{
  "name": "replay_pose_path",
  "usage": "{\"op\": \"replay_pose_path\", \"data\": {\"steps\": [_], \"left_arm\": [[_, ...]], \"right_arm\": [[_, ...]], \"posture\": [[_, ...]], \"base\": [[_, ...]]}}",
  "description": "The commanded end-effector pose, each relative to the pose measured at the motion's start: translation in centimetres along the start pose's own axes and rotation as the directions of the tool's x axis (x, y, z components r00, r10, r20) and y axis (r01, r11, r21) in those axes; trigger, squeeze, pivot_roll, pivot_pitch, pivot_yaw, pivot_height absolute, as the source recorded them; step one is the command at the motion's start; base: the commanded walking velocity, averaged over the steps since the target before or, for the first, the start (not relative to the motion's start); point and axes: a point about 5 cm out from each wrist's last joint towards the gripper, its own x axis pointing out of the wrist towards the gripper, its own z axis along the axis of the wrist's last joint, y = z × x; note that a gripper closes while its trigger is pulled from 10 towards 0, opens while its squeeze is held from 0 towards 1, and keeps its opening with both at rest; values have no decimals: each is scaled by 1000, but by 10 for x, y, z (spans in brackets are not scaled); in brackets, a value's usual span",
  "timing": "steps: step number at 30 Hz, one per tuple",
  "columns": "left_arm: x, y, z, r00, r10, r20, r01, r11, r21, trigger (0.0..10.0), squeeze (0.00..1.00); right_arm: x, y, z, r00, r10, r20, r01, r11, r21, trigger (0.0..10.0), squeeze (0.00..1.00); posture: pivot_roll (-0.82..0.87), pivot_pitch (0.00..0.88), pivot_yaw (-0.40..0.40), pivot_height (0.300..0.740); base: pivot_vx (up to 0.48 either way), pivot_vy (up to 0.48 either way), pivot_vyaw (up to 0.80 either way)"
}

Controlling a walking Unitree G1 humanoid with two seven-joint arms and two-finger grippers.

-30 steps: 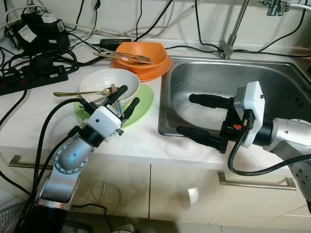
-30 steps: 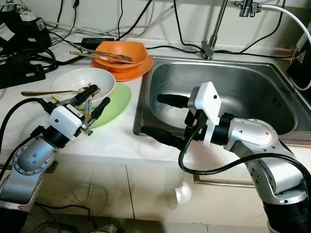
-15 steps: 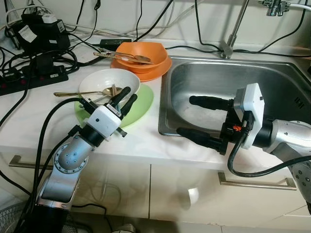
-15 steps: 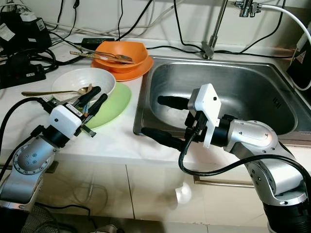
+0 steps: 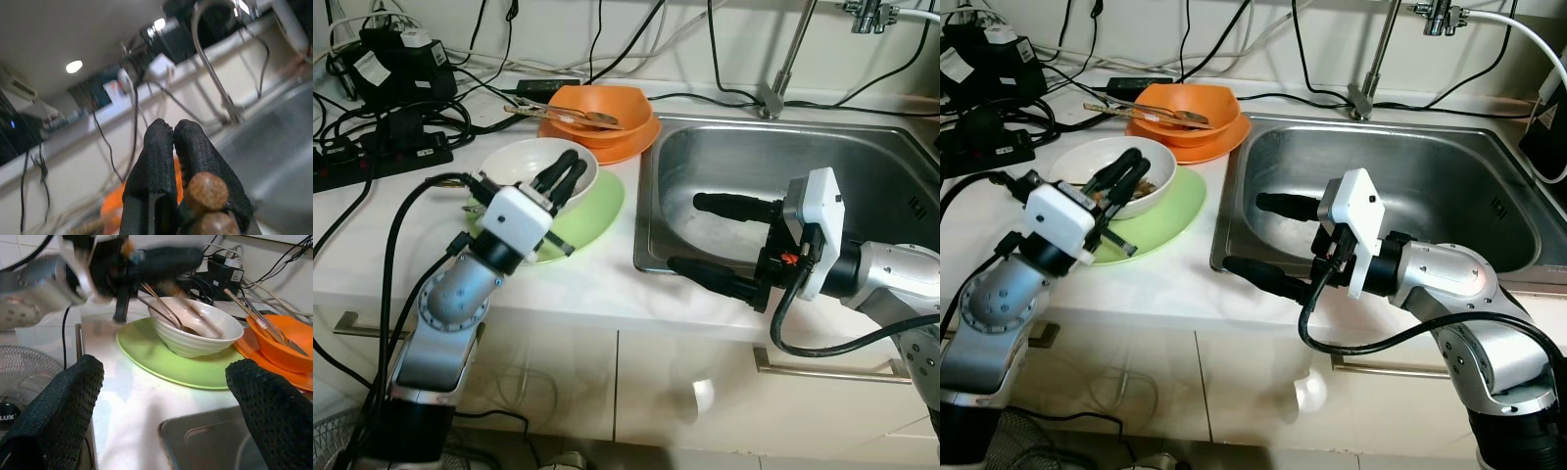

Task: Kitchen organization

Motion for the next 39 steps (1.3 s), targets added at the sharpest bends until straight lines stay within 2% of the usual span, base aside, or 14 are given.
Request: {"op": "replay_pose_path", "data": {"steps": [1,13,15,16,18,19,20,23,27,30,31,32,35,39], "left_arm": [[5,8,10,999,13,36,-13,1000,3,0,0],[11,30,9,991,130,17,-128,988,-92,0,0],[19,47,5,960,278,-41,-271,874,-404,0,0],[19,47,5,960,278,-41,-271,874,-404,0,0],[28,52,2,948,310,-66,-277,710,-647,0,0],[28,52,2,948,310,-66,-277,710,-647,0,0],[32,53,1,948,310,-64,-255,628,-735,0,0],[34,52,2,951,305,-55,-233,587,-775,0,0],[40,47,9,959,281,-25,-151,437,-887,0,0],[44,41,14,962,274,0,-76,269,-960,0,0],[45,38,15,960,280,10,-44,184,-982,0,0],[47,37,15,957,289,13,-27,133,-991,0,0],[52,34,16,951,310,19,12,25,-1000,0,0],[55,28,14,953,301,22,32,-30,-999,0,0]], "right_arm": [[1,-2,2,1000,-12,7,12,1000,-7,10000,0],[2,-8,3,997,-73,39,73,997,-4,10000,0],[4,-16,5,985,-147,90,145,989,35,10000,0],[4,-16,5,985,-147,90,145,989,35,10000,0],[7,-23,7,965,-218,143,205,973,102,10000,0],[7,-23,7,965,-218,143,205,973,102,10000,0],[9,-24,7,957,-240,163,220,967,132,10000,0],[11,-24,7,951,-254,175,230,962,146,10000,0],[15,-26,6,929,-312,197,274,941,197,10000,0],[18,-33,6,890,-396,225,326,899,292,10000,0],[21,-36,6,866,-442,234,349,869,350,10000,0],[23,-38,5,852,-469,234,357,846,397,10000,0],[31,-44,3,794,-558,241,348,743,572,10000,0],[38,-48,1,743,-622,246,267,612,744,10000,0]], "posture": [[65,26,10,740],[62,21,13,740],[65,17,14,740],[65,17,14,740],[67,13,17,740],[67,13,17,740],[65,13,20,740],[64,14,22,740],[62,17,25,740],[64,18,26,740],[68,20,24,740],[66,21,24,740],[64,22,25,740],[61,25,22,740]], "base": [[0,0,0],[0,0,0],[0,0,0],[0,0,0],[0,0,0],[0,0,0],[0,0,0],[0,0,0],[0,0,0],[0,0,0],[0,0,0],[0,0,0],[0,0,0],[0,0,0]]}}
